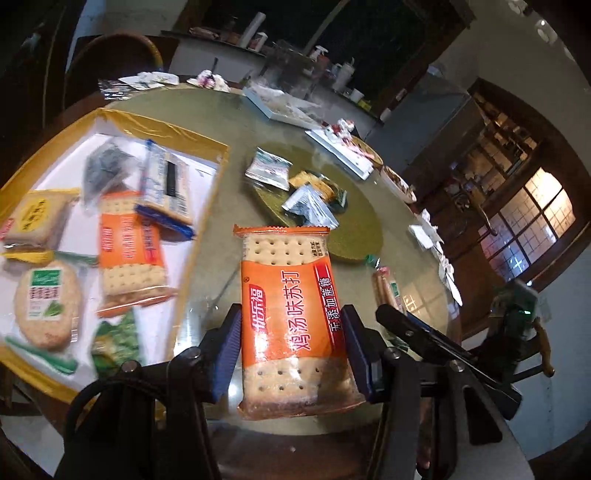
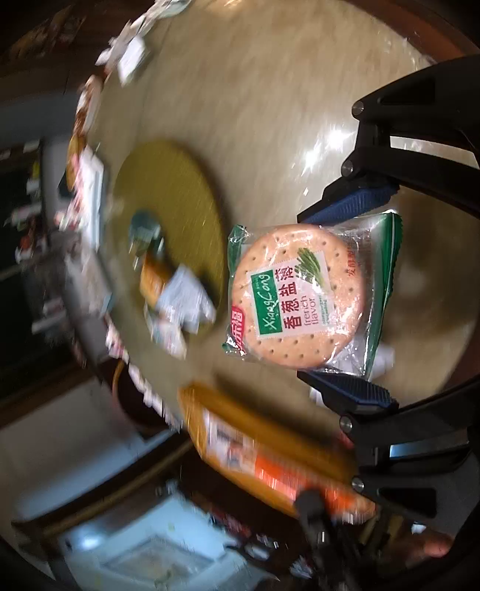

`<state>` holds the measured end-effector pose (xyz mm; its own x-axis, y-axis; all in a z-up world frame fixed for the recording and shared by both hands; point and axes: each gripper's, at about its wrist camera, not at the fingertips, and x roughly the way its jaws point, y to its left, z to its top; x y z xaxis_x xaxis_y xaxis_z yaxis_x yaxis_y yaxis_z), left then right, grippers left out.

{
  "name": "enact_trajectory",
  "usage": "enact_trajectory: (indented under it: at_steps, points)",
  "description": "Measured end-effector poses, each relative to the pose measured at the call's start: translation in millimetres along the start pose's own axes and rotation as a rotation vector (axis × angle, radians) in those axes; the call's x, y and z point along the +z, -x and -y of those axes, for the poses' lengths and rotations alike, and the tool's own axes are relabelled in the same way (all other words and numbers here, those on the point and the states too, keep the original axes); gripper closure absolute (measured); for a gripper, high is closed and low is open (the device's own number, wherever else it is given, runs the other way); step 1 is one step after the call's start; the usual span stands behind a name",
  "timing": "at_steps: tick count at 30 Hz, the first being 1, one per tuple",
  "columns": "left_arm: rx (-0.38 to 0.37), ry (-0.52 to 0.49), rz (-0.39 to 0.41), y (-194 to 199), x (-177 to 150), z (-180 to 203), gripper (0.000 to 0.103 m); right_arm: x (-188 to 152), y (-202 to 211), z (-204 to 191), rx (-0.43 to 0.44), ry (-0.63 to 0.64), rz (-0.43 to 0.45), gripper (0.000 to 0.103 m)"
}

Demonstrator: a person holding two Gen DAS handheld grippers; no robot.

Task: Organize snacks
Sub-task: 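Carry the orange pack into the tray with left tool while right tool drops the XiangCong pack there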

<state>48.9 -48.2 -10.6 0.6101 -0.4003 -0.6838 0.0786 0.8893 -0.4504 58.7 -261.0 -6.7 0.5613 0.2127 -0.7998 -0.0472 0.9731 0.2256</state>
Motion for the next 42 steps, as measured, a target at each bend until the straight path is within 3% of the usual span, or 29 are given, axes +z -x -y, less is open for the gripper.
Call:
enact_trajectory:
  at_steps: [6,18,23,30,38,42]
  points:
    - [0.013,0.07,0.043,31,7,-37,0.051,5,-9,-64,0.123,0.1,-0.01,0.028]
    - [0.136,0.19,0.147,74,34,-118,0.051,12,-78,-160,0.24,0.251,-0.133,0.028]
    - [0.17,0.205,0.162,76,47,-141,0.051,10,-104,-190,0.211,0.322,-0.162,0.028]
    - [0.197,0.207,0.117,56,62,-169,0.051,8,-130,-206,0.158,0.369,-0.202,0.028]
    - [0.239,0.195,0.062,35,73,-181,0.05,8,-137,-220,0.076,0.431,-0.181,0.028]
    - [0.244,0.21,0.059,32,74,-189,0.05,4,-127,-227,0.108,0.44,-0.174,0.028]
